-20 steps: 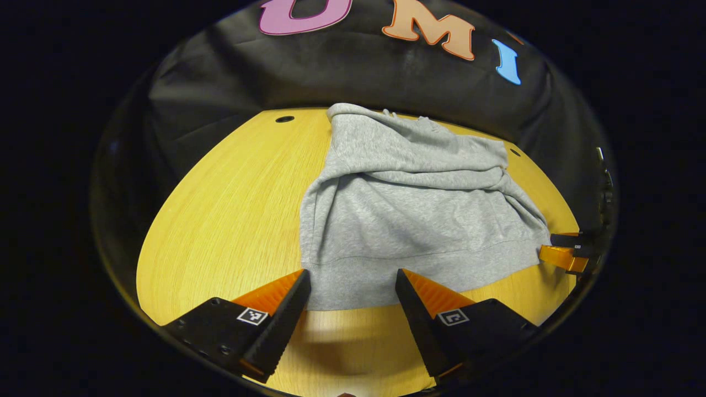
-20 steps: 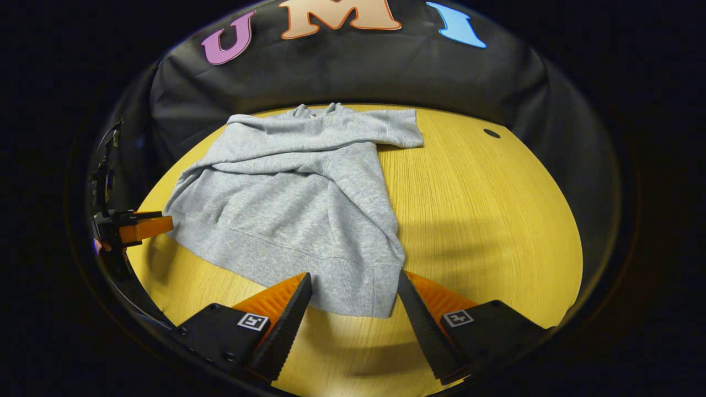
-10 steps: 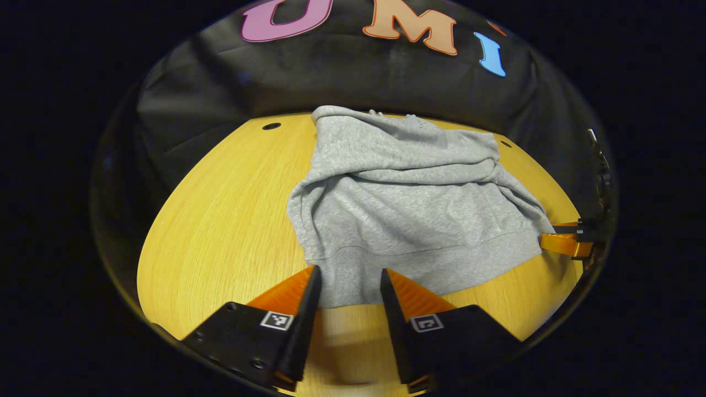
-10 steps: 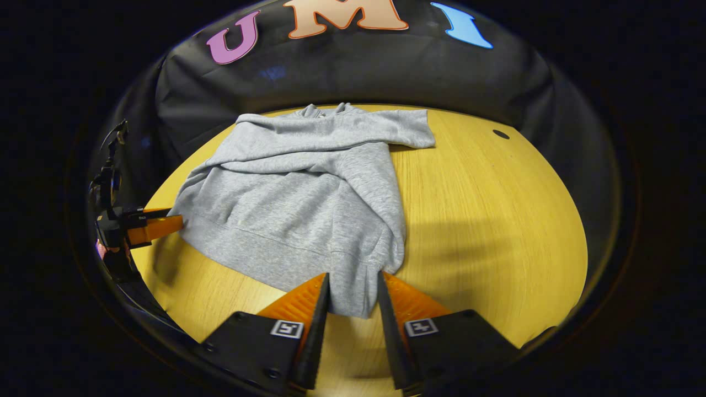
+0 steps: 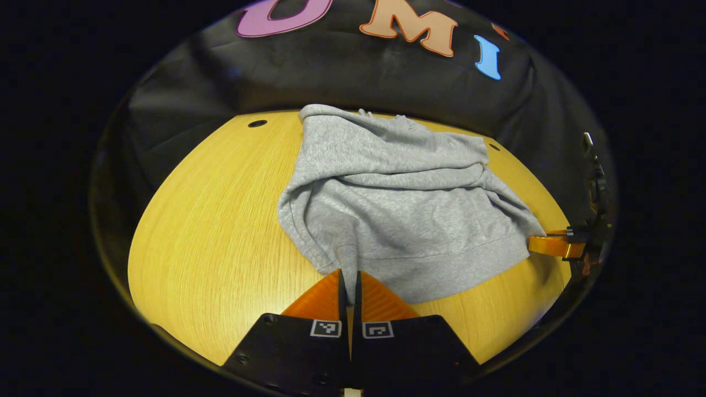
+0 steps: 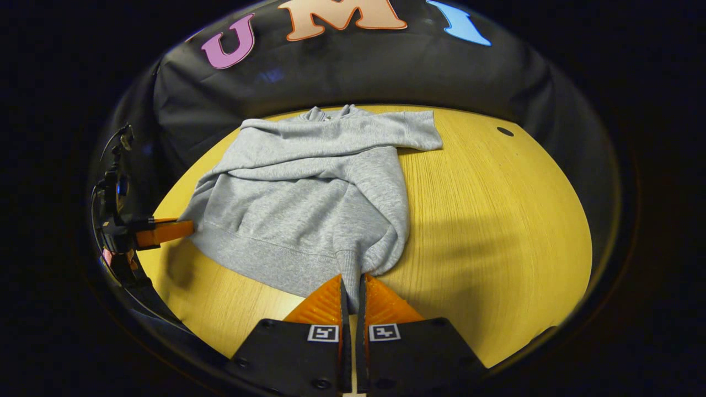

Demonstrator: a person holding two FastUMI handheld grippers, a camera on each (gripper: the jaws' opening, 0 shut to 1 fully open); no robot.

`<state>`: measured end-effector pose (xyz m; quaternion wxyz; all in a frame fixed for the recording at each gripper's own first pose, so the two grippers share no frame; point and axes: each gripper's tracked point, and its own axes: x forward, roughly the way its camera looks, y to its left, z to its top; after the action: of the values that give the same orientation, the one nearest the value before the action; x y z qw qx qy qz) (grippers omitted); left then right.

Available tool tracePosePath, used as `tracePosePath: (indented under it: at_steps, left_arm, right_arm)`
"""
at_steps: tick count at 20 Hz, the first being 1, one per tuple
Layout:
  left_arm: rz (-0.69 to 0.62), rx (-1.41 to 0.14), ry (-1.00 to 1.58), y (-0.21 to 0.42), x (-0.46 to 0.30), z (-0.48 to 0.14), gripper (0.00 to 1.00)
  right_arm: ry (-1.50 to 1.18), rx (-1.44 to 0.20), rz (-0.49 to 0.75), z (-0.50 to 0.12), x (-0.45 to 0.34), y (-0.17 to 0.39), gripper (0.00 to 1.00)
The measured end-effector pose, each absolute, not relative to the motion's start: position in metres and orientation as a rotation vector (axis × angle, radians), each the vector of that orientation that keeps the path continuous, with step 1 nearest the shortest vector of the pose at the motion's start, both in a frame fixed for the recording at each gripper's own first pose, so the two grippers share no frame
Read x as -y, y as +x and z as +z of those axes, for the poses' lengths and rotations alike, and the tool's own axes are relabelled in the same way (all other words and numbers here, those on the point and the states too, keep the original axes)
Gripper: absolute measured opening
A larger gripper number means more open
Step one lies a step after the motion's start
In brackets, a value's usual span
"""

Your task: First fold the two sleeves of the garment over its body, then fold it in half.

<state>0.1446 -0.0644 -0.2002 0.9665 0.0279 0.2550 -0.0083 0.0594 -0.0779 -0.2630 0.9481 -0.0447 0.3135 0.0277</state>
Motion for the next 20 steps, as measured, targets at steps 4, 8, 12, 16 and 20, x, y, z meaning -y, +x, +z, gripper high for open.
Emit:
tracePosePath:
  at_steps: [4, 8, 12, 16, 20]
  left_arm:
    - [-0.031, -0.471, -0.008, 0.145, 0.071, -0.178, 0.0]
    - [-0.046, -0.385, -0.086, 0.152, 0.076, -0.137, 0.0]
    - [-0.05, -0.293, -0.123, 0.178, 0.073, -0.092, 0.0]
    - [-0.062, -0.245, -0.123, 0.217, 0.069, -0.059, 0.0]
    - [-0.049, -0.229, -0.101, 0.262, 0.069, -0.046, 0.0]
  right_arm:
    - [-0.074, -0.593, 0.063, -0.239, 0.072, 0.064, 0.06]
    - [-0.018, -0.526, 0.064, -0.2, 0.065, 0.078, 0.06]
    - [0.028, -0.459, 0.063, -0.165, 0.062, 0.103, 0.06]
    - [0.04, -0.432, 0.052, -0.15, 0.065, 0.136, 0.06]
    - [0.053, -0.422, 0.021, -0.142, 0.068, 0.181, 0.06]
